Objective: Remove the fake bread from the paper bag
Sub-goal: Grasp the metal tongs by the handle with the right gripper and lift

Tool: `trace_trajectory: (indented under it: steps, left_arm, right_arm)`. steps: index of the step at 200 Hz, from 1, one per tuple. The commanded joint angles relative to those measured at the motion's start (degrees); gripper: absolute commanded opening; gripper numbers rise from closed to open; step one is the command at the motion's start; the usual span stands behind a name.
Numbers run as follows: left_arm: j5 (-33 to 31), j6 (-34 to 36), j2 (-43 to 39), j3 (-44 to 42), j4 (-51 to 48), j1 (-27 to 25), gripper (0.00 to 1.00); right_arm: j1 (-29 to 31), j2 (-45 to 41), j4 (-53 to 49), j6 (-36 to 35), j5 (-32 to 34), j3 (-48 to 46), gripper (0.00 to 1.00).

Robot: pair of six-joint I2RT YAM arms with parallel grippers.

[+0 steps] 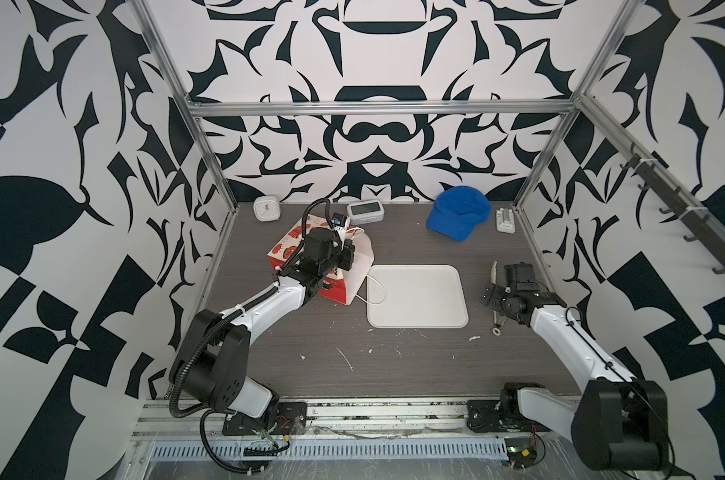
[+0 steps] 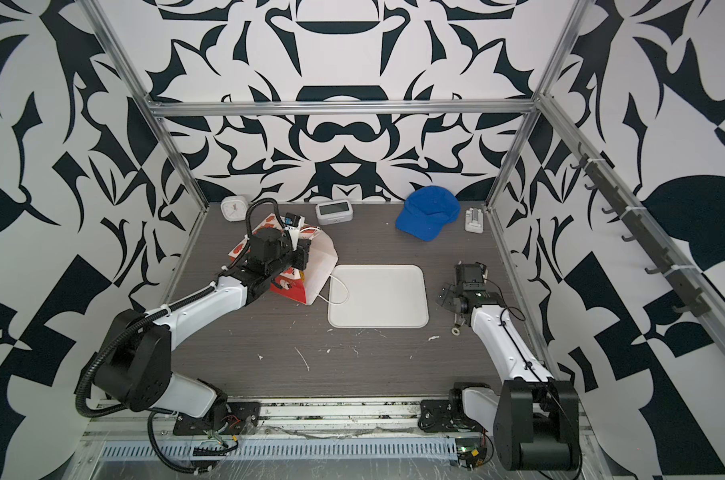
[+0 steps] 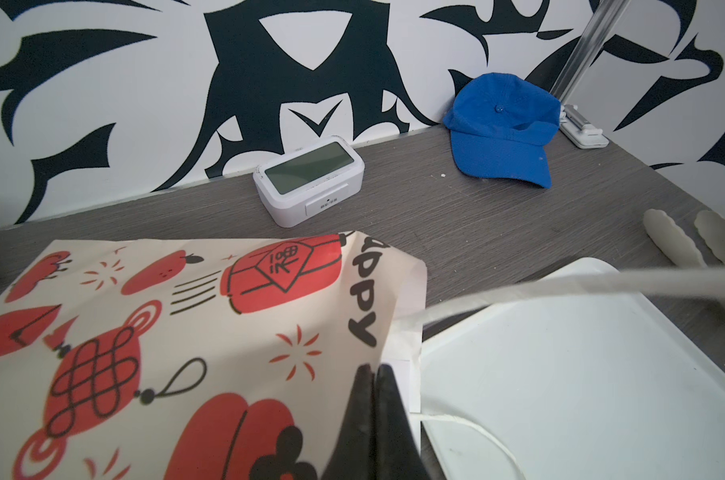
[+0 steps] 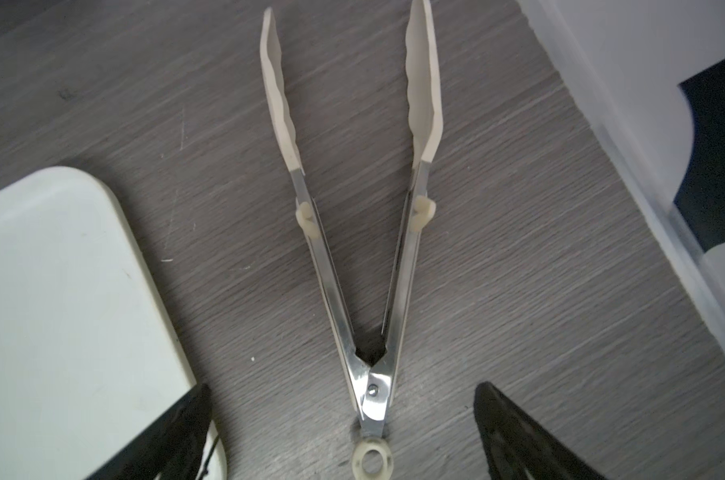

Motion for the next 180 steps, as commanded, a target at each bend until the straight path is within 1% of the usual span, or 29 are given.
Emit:
trace_trajectory:
  steps: [1, 28, 42, 56, 71, 94, 126, 141, 157, 166, 180]
  left_arm:
    - [1.19, -0.83, -0.01, -1.40, 1.74, 0.94, 0.00]
    - [2.08, -0.83, -0.25, -1.60, 2.34, 1.55, 0.00]
    - [2.17, -0.83, -0.41, -1.62, 2.43, 1.66, 0.00]
    - [2.27, -0.91, -0.52, -1.54, 2.43, 1.75, 0.00]
    - [2.59, -1.07, -0.50, -1.57, 2.47, 1.84, 0.00]
    - [2.81, -1.13, -0.34, -1.53, 2.48, 1.84, 0.00]
    - [2.76, -1.18, -0.41, -1.64, 2.21, 1.86, 0.00]
    - [2.81, -1.22, -0.49, -1.71, 2.11, 1.91, 0.00]
    - [2.89, -1.35, -0.68, -1.71, 2.17, 1.93, 0.00]
    - [2.74, -1.30, -0.68, -1.71, 2.08, 1.85, 0.00]
    - [2.70, -1.18, -0.68, -1.71, 1.96, 1.93, 0.00]
  right_arm:
    - [-2.14, 2.94, -0.09, 1.33, -4.16, 0.20, 1.00]
    - [-3.01, 7.74, 1.62, 0.91, -4.28, 1.96, 0.99]
    - [-3.36, 10.42, 2.19, 0.69, -5.38, 2.75, 0.98]
    - [-3.37, 12.42, 3.15, 0.73, -5.52, 3.09, 0.96]
    - [-3.48, 14.08, 4.31, 1.10, -4.51, 3.09, 0.92]
    - [-4.06, 16.88, 5.95, 1.15, -3.35, 3.14, 0.91]
    - [-4.54, 18.69, 8.02, 1.15, -2.59, 3.75, 0.87]
    - [-4.76, 19.51, 8.23, 1.32, -2.54, 4.53, 0.82]
    - [-4.88, 20.28, 8.48, 1.59, -2.53, 5.19, 0.73]
    - [-4.86, 20.65, 8.70, 1.85, -2.60, 5.44, 0.70]
    - [-5.03, 21.32, 8.63, 1.86, -2.73, 5.86, 0.61]
